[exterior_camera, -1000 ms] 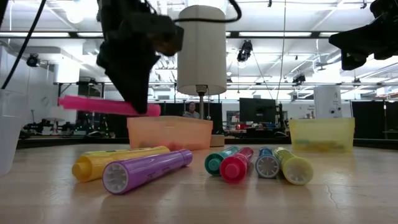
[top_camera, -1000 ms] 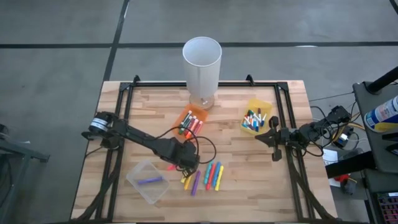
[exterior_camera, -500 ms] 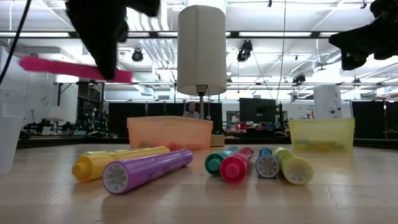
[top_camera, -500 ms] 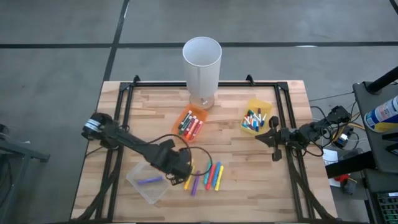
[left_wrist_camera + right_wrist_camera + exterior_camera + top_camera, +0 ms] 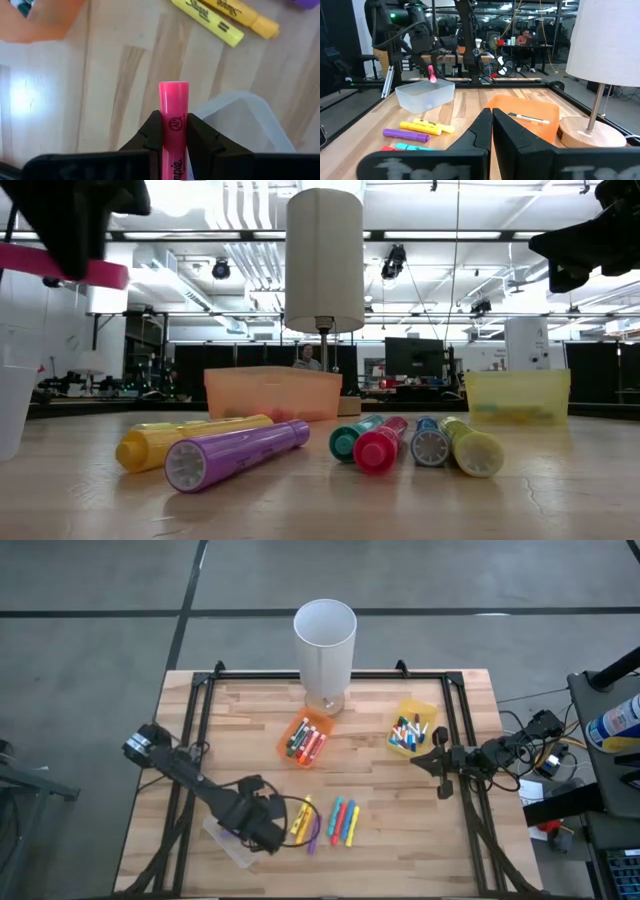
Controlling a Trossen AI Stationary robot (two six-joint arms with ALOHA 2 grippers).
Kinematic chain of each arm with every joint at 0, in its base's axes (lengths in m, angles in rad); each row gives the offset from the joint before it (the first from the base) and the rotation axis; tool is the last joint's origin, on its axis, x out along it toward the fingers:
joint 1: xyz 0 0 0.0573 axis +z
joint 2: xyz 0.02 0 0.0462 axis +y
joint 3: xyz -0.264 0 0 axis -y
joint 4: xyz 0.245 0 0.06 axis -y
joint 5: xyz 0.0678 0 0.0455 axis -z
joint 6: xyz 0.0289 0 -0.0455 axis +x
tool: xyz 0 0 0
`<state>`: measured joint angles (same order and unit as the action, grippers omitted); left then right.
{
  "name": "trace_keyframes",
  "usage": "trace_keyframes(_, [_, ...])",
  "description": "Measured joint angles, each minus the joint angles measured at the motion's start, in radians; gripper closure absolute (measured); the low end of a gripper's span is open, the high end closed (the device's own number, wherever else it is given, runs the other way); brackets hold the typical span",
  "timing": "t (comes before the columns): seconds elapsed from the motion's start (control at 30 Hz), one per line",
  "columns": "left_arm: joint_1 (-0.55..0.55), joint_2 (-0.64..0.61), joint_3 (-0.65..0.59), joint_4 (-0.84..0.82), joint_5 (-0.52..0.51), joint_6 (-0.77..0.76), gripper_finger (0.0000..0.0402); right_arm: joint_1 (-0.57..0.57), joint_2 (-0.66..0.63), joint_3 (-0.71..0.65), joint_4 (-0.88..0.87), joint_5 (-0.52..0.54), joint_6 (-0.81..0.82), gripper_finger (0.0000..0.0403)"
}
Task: Pick & Place Markers
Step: Put the pink highlighter pen into the white bin, then put the left light yellow highlighter pen into the white bin
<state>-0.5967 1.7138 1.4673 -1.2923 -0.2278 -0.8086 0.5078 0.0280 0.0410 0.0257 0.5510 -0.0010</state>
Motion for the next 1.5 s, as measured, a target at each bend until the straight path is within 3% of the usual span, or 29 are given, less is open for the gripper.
trace_keyframes(0.23, [-0.069,0.0,0.0,-0.1,0.003,-0.065,0.0351,0.0,0.0,0.0,0.0,0.0,0.0,0.0394])
trace_keyframes(0.57, [-0.156,0.0,-0.024,-0.096,0.061,-0.139,0.0351,0.0,0.0,0.0,0.0,0.0,0.0,0.0394])
trace_keyframes(0.9, [-0.165,0.002,-0.157,0.104,0.104,-0.115,0.0349,0.0,0.0,0.0,0.0,0.0,0.0,0.0394])
trace_keyframes(1.3, [-0.165,0.003,-0.18,0.132,0.136,-0.185,0.0284,0.0,0.0,0.0,0.0,0.0,0.0,0.0394])
trace_keyframes(1.5, [-0.146,0.003,-0.168,0.132,0.125,-0.184,0.0277,0.0,0.0,0.0,0.0,0.0,0.0,0.0394])
